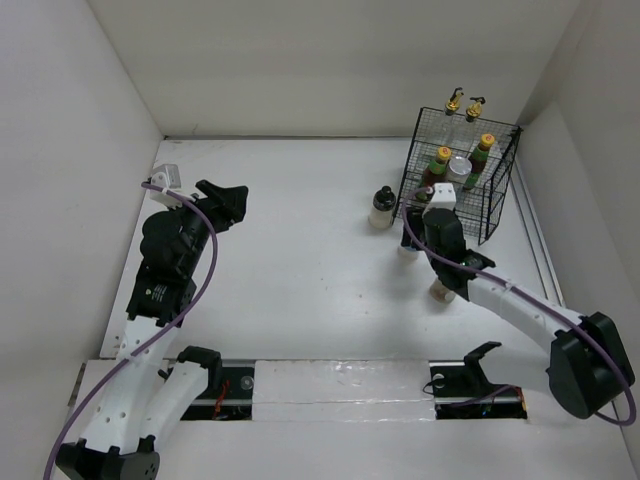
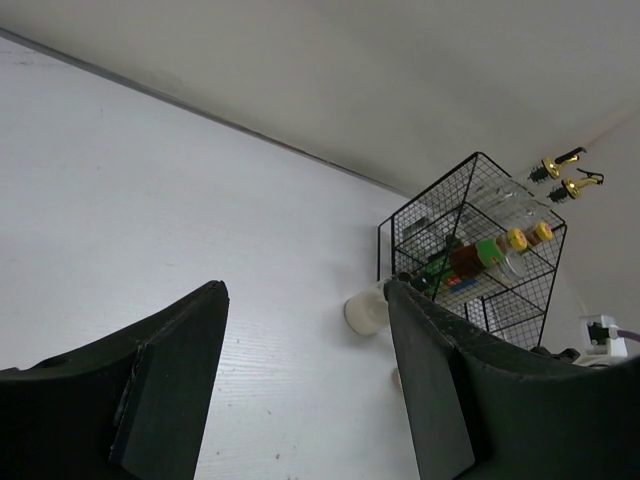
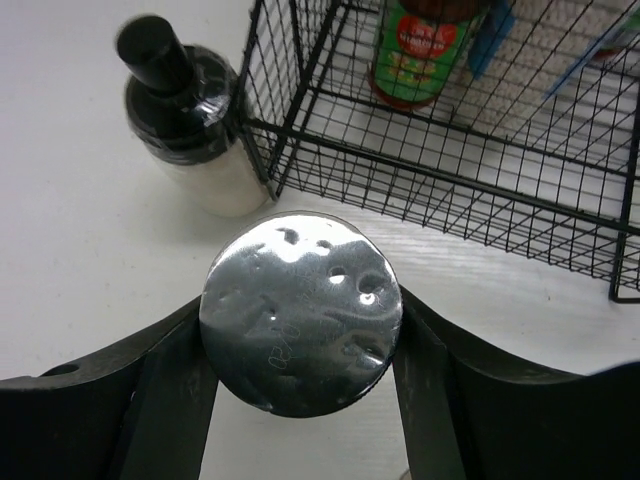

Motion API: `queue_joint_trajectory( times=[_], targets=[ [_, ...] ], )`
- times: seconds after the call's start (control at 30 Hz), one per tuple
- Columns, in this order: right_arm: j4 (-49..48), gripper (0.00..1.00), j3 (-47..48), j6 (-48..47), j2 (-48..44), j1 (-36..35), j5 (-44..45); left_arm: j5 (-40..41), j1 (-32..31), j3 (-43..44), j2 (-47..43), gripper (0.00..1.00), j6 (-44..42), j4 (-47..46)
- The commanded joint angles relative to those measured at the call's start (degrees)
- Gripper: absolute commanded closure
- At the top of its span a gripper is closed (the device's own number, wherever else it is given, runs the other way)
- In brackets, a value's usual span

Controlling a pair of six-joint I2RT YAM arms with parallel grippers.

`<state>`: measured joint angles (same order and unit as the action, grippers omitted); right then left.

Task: Organize the condiment bottles

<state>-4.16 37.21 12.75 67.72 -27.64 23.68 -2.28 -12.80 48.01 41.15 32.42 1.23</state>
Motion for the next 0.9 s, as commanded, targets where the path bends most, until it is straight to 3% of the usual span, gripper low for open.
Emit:
queue_joint_trajectory(
  times=[0.0, 0.17, 0.27, 0.6, 0.87],
  targets=[
    [-7.97, 0.48, 5.50, -1.85, -5.04, -2.32, 2.07, -0.35, -0.21, 0.51, -0.80, 0.39, -0.26, -3.17],
    [-9.36, 0.48, 8.66, -4.92, -13.57, -1.81, 6.81, -0.88, -0.21, 0.51, 0.07, 0.39, -0.26, -3.17],
    [-10.87, 0.48, 10.77, -4.93, -13.58, 3.36, 7.00, -1.50, -0.21, 0.51, -0.45, 0.39, 0.27, -3.17],
    [-15.78, 0.48, 19.30, -5.81, -6.38, 22.25, 0.59, -0.26, -0.21, 0.51, -1.33, 0.39, 0.27, -3.17],
    [-16.58, 0.48, 24.13, -4.58, 2.49, 30.88, -6.27, -0.09, -0.21, 0.51, -1.33, 0.39, 0.27, -2.64]
  ],
)
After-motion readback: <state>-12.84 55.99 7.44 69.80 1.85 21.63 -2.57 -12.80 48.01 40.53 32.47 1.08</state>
